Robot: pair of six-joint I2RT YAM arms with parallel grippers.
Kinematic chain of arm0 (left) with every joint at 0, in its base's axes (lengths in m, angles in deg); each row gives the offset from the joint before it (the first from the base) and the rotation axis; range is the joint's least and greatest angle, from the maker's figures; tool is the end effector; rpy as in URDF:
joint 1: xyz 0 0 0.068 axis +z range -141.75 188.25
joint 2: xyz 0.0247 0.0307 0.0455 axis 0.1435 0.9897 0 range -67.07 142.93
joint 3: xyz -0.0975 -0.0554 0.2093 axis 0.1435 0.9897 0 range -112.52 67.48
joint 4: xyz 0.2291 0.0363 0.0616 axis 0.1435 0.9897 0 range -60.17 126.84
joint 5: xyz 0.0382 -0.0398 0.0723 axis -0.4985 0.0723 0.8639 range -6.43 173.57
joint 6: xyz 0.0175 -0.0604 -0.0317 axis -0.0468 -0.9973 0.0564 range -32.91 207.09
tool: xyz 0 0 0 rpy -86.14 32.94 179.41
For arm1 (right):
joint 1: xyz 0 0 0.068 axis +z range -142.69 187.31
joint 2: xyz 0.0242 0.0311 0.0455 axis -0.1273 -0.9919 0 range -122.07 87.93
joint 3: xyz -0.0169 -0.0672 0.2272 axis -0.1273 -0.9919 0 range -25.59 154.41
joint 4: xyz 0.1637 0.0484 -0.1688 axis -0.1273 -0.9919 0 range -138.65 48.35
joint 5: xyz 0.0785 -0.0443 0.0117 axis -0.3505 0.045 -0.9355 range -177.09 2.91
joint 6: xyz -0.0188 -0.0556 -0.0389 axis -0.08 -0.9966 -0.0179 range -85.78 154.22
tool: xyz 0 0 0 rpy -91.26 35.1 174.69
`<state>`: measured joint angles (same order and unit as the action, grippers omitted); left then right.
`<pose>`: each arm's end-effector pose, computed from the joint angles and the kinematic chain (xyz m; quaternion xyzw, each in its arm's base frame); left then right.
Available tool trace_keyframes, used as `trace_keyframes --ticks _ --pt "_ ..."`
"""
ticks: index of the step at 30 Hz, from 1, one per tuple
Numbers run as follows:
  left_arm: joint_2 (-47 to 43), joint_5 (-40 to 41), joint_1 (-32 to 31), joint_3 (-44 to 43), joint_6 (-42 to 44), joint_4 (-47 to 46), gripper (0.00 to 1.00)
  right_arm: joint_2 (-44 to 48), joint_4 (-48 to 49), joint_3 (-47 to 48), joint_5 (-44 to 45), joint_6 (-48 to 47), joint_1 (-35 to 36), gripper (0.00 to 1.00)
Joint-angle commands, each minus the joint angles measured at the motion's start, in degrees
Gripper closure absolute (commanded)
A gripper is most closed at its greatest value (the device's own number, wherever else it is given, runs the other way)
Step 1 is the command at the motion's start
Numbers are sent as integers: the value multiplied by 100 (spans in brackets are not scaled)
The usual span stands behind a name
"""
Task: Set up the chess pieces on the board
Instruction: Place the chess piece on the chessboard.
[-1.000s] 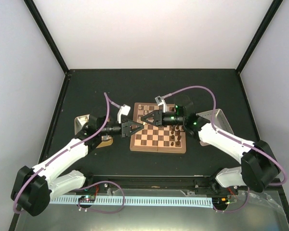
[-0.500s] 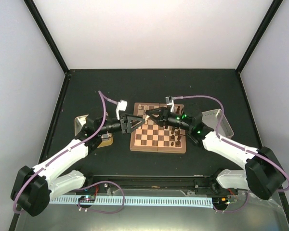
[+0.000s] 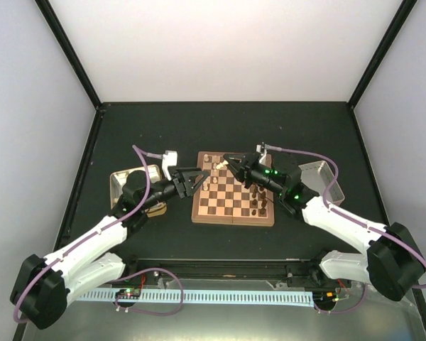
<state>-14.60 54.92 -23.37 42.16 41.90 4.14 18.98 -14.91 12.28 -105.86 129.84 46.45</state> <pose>0.1823 -0.1446 0.2427 0.0896 0.7093 -0.5590 0.4200 0.2114 0.1960 0.2527 0.2447 0.6898 0.6652 0.1476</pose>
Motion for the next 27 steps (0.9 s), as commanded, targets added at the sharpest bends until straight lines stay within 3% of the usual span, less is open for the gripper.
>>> trace_keyframes --ticks 1,12,27 --pt "-48 396 -84 -23 2 -381 31 56 -170 45 345 360 24 84" --pt "614 366 -508 -481 426 -449 32 -180 -315 300 40 586 48 84" --pt "865 690 -647 -762 732 -353 58 -214 34 136 -393 903 81 84"
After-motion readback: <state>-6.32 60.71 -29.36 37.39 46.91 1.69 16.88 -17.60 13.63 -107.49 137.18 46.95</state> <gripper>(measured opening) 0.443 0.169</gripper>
